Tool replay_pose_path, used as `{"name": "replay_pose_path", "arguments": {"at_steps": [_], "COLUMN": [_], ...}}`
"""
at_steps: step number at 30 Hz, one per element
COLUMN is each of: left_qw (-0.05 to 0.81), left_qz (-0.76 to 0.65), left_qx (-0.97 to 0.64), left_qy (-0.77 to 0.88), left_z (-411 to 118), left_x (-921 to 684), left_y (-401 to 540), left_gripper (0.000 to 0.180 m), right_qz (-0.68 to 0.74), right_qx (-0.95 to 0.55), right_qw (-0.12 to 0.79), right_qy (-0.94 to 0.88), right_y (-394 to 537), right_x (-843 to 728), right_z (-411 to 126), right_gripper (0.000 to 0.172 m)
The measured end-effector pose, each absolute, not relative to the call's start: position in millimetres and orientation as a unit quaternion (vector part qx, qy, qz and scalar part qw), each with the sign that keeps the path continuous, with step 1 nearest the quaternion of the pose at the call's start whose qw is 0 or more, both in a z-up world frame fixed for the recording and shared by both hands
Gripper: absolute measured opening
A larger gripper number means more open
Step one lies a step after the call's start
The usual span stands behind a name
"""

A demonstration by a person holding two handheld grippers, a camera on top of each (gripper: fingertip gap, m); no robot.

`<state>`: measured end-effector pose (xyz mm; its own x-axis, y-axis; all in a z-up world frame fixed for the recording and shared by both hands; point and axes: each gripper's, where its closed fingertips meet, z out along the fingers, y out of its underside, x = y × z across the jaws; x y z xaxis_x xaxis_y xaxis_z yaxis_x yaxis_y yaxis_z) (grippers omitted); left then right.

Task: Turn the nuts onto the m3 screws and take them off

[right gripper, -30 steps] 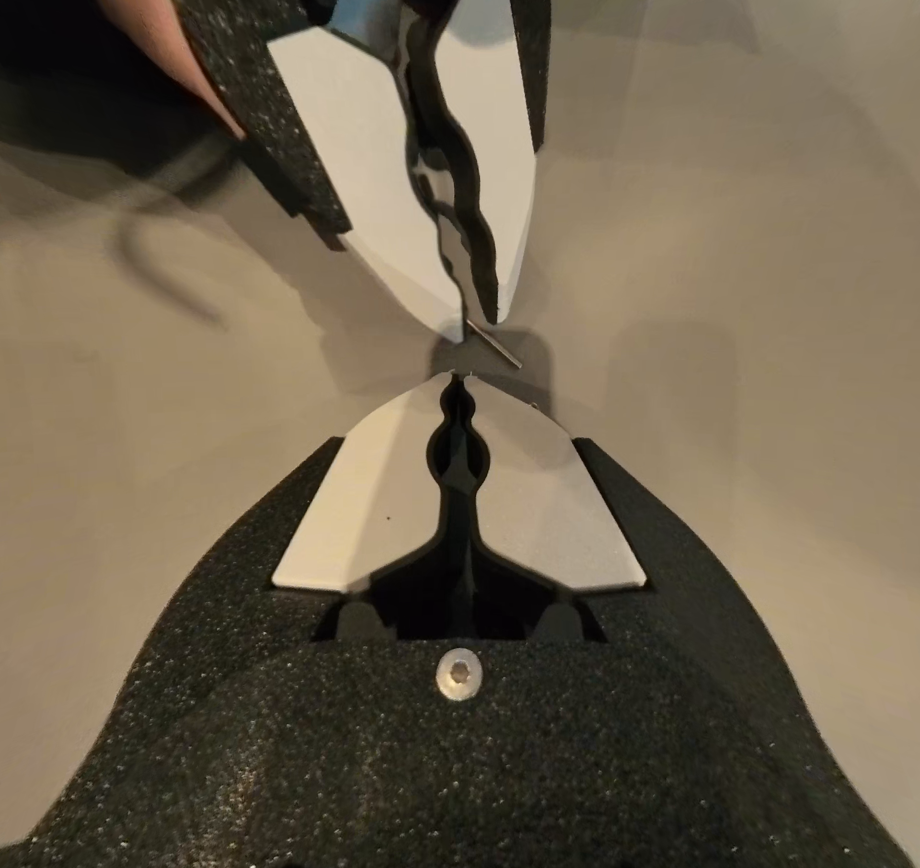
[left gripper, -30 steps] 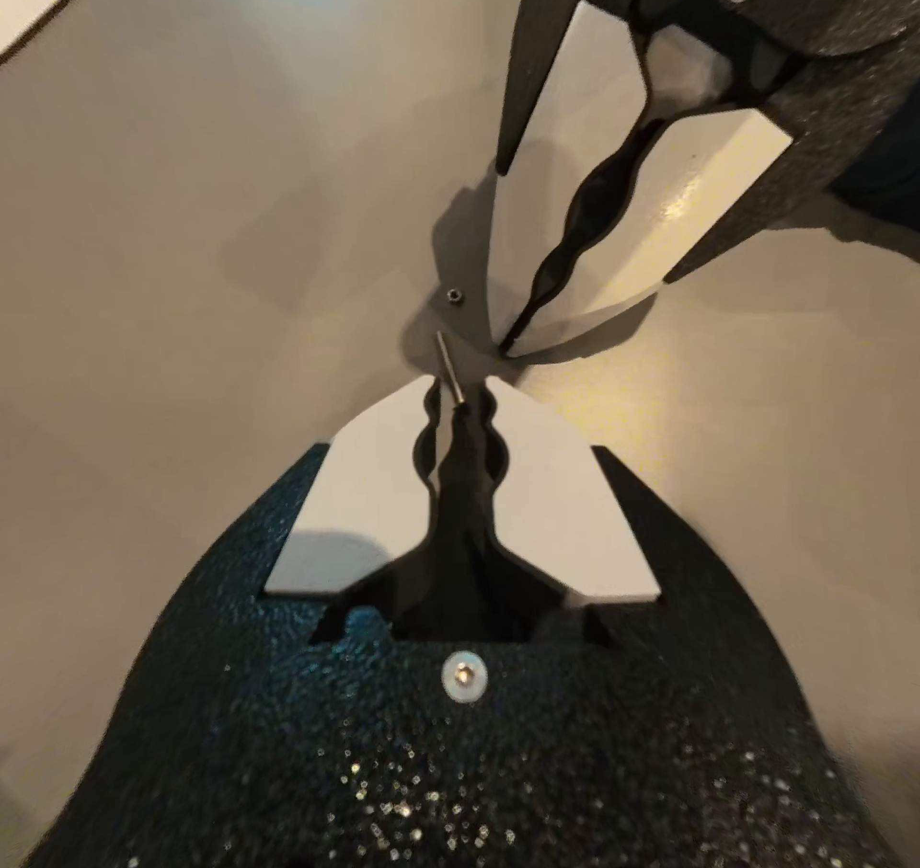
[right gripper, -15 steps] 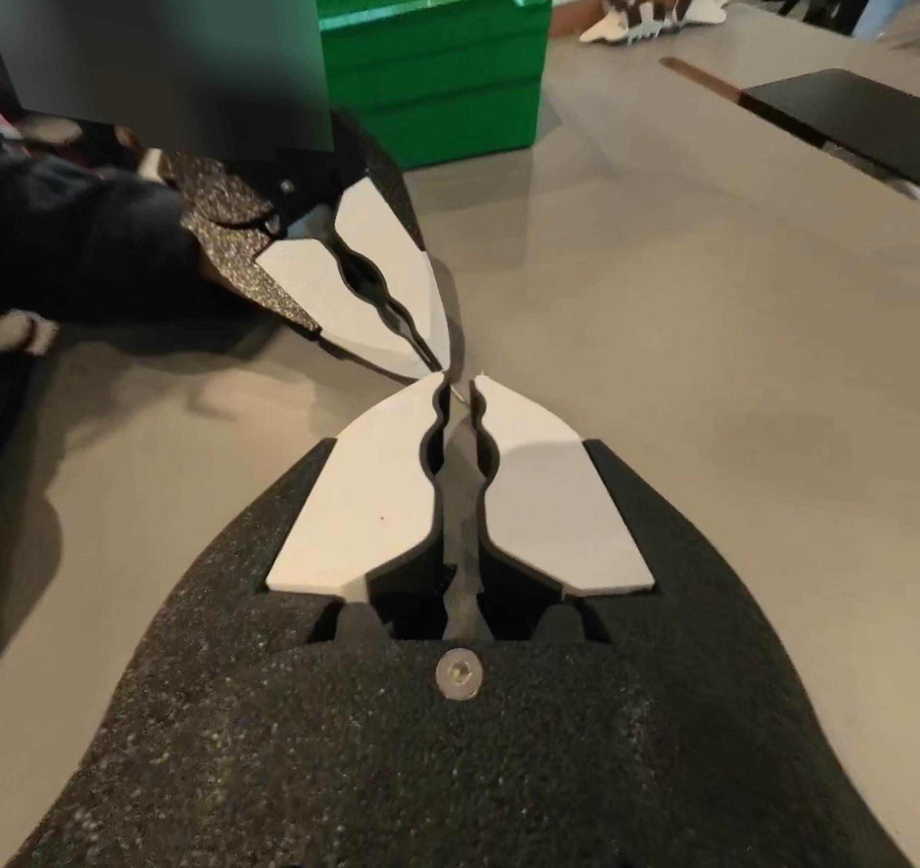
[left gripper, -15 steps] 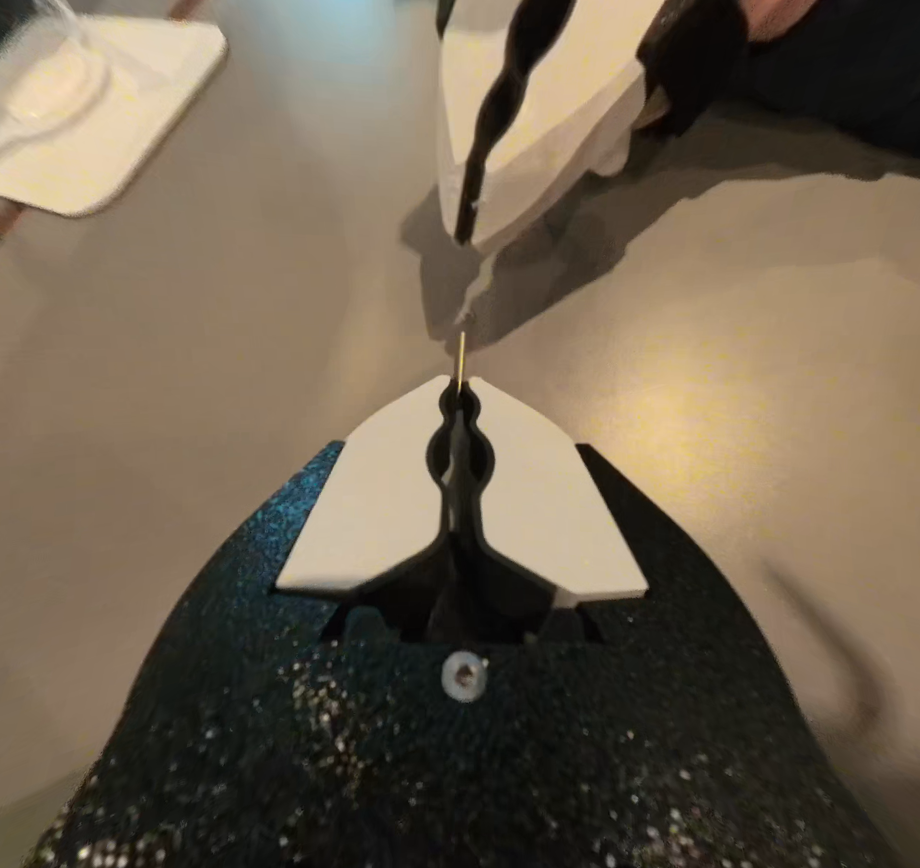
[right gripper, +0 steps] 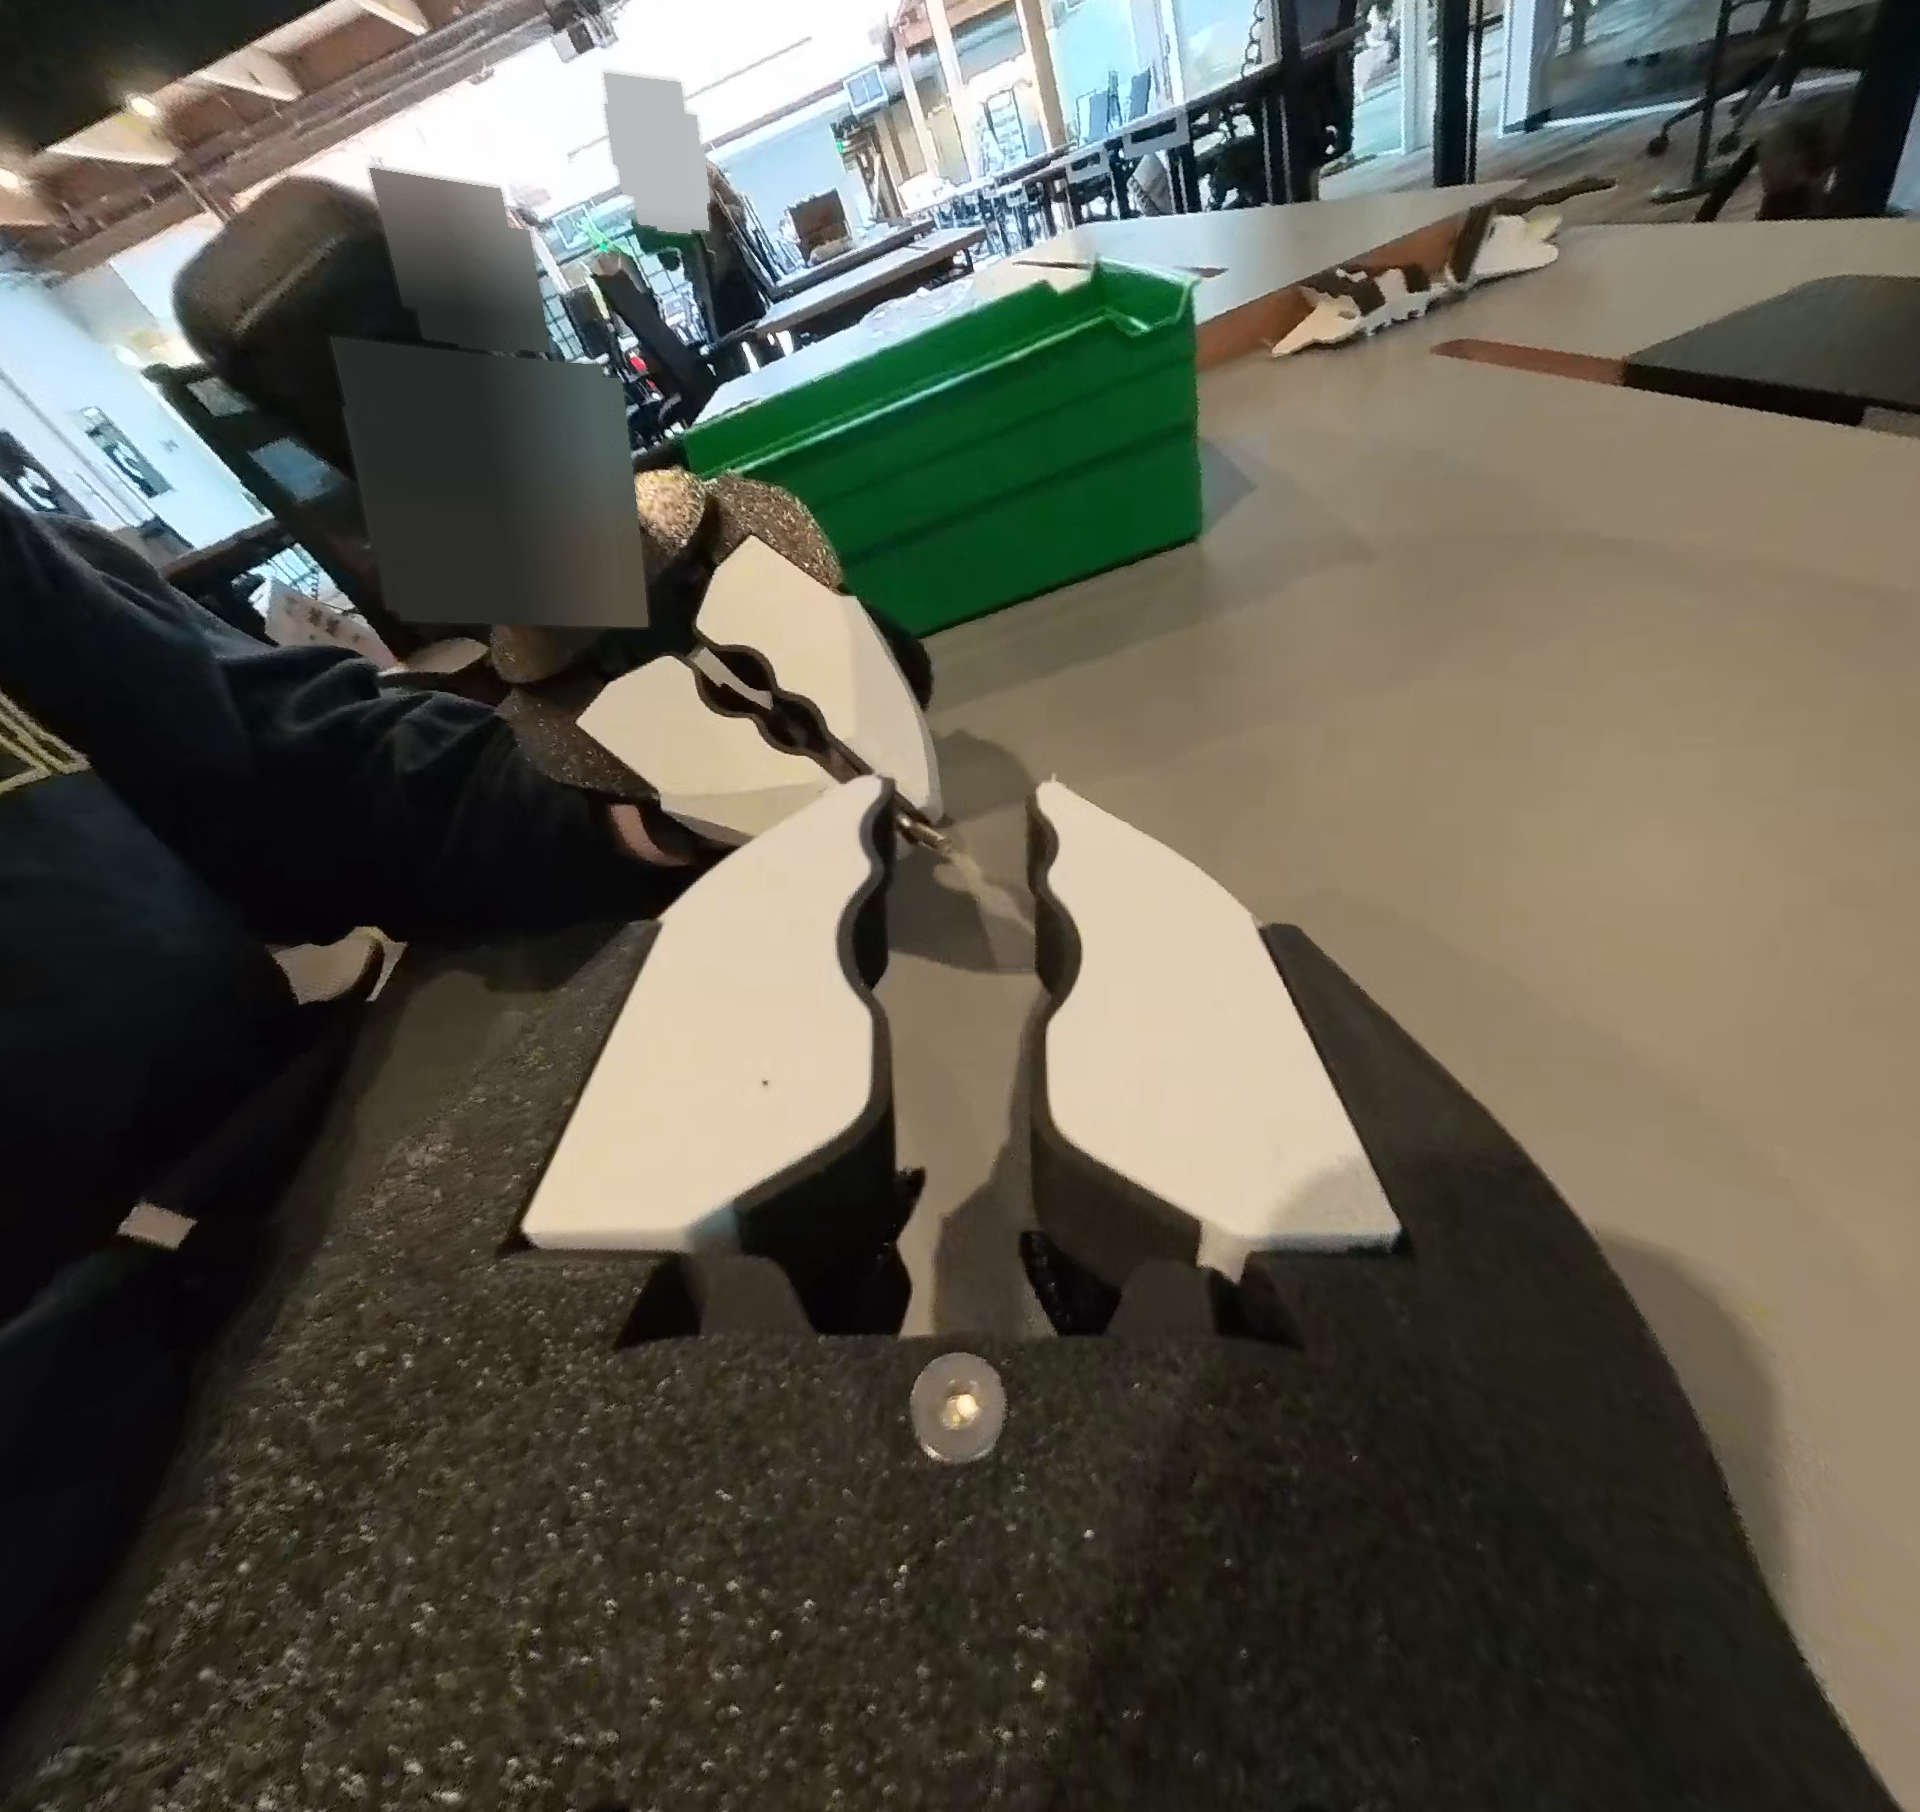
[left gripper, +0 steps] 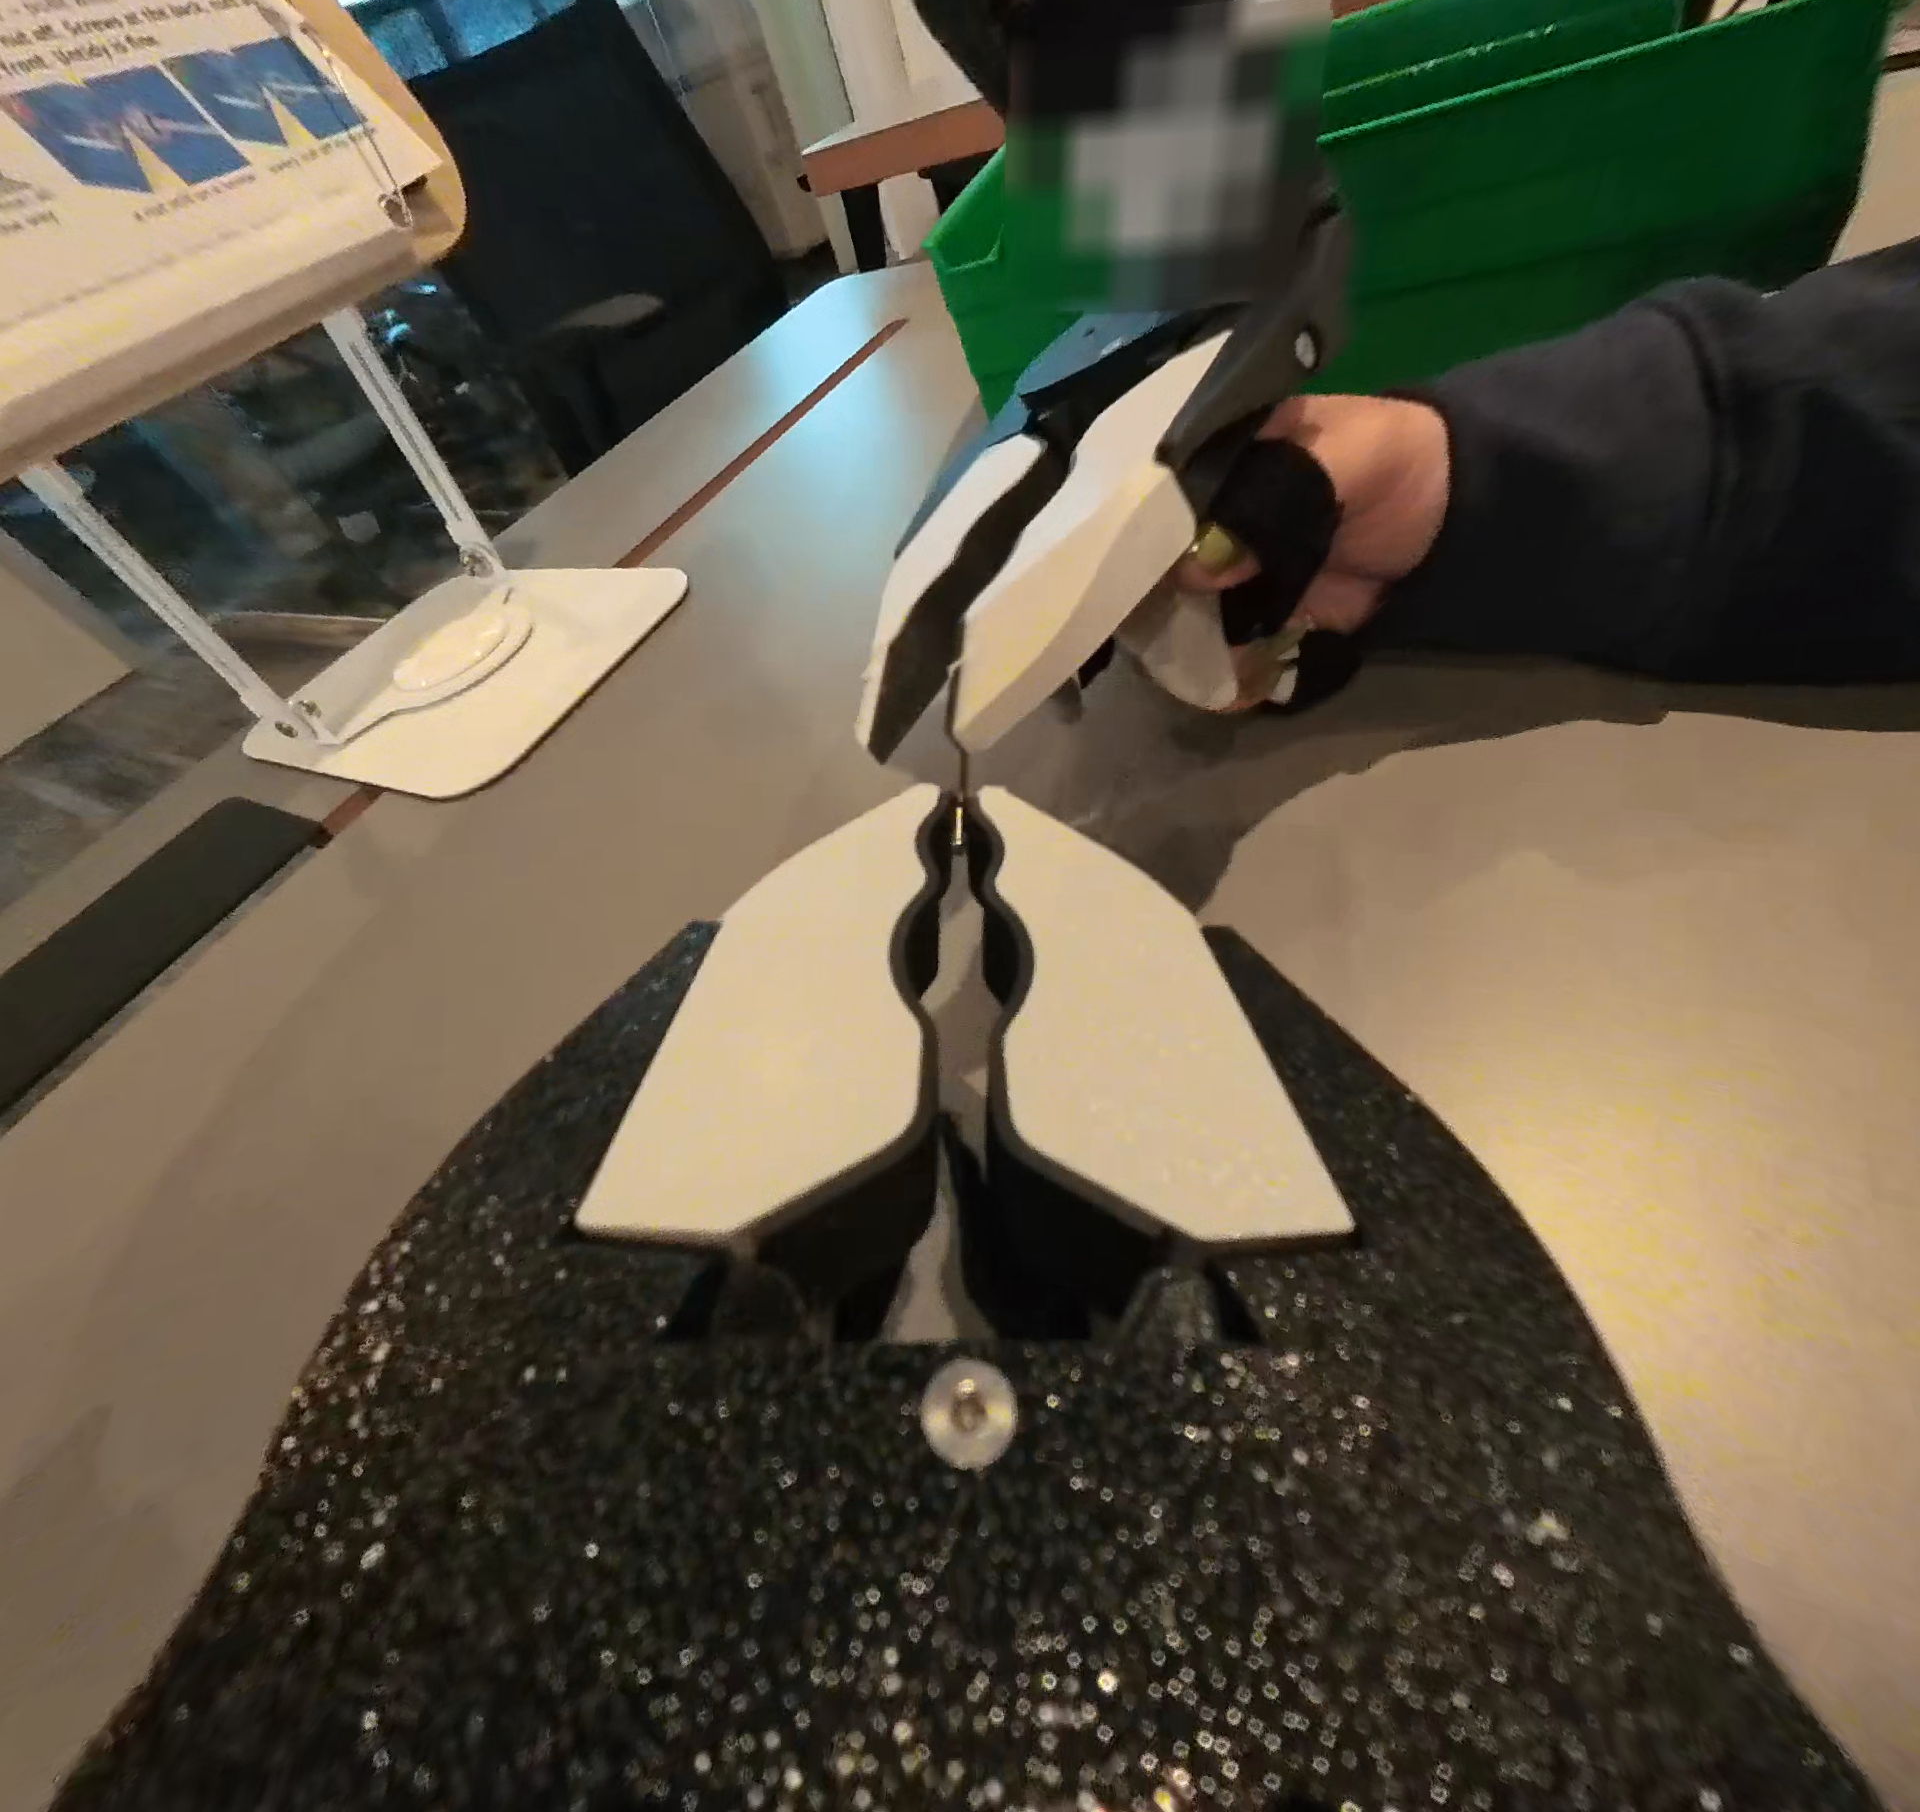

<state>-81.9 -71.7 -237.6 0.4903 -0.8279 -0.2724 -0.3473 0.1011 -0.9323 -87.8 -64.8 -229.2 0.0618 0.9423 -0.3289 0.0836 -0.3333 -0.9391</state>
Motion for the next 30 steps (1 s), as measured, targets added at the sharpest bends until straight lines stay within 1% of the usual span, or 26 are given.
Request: {"name": "replay_pose_path", "arguments": {"at_steps": [5,10,12,20,21,23,24,26,30], "left_qw": [0.597,0.603,0.604,0.591,0.590,0.590,0.587,0.577,0.577], "left_qz": [-0.216,-0.228,-0.233,-0.259,-0.252,-0.234,-0.228,-0.227,-0.234], "left_qx": [-0.630,-0.628,-0.628,-0.634,-0.641,-0.656,-0.664,-0.677,-0.669], "left_qy": [0.448,0.435,0.431,0.426,0.421,0.407,0.402,0.397,0.407], "left_z": [-231,-227,-227,-229,-231,-234,-236,-241,-241], "left_x": [-83,-86,-87,-89,-91,-95,-96,-97,-94], "left_y": [-72,-72,-72,-70,-66,-58,-55,-50,-52], "left_gripper": [0.002,0.002,0.002,0.002,0.007,0.032,0.040,0.047,0.051], "right_qz": [0.581,0.587,0.588,0.580,0.576,0.566,0.560,0.548,0.544], "right_qx": [-0.582,-0.582,-0.579,-0.579,-0.579,-0.579,-0.578,-0.575,-0.573], "right_qw": [0.407,0.409,0.410,0.418,0.424,0.438,0.449,0.472,0.487], "right_qy": [-0.398,-0.386,-0.387,-0.391,-0.391,-0.390,-0.388,-0.382,-0.372], "right_y": [-67,-64,-66,-66,-66,-64,-62,-58,-54], "right_x": [-87,-86,-86,-88,-88,-87,-86,-84,-81], "right_z": [-217,-215,-215,-215,-215,-214,-213,-210,-208], "right_gripper": [0.009,0.007,0.002,0.001,0.001,0.001,0.001,0.001,0.001]}}
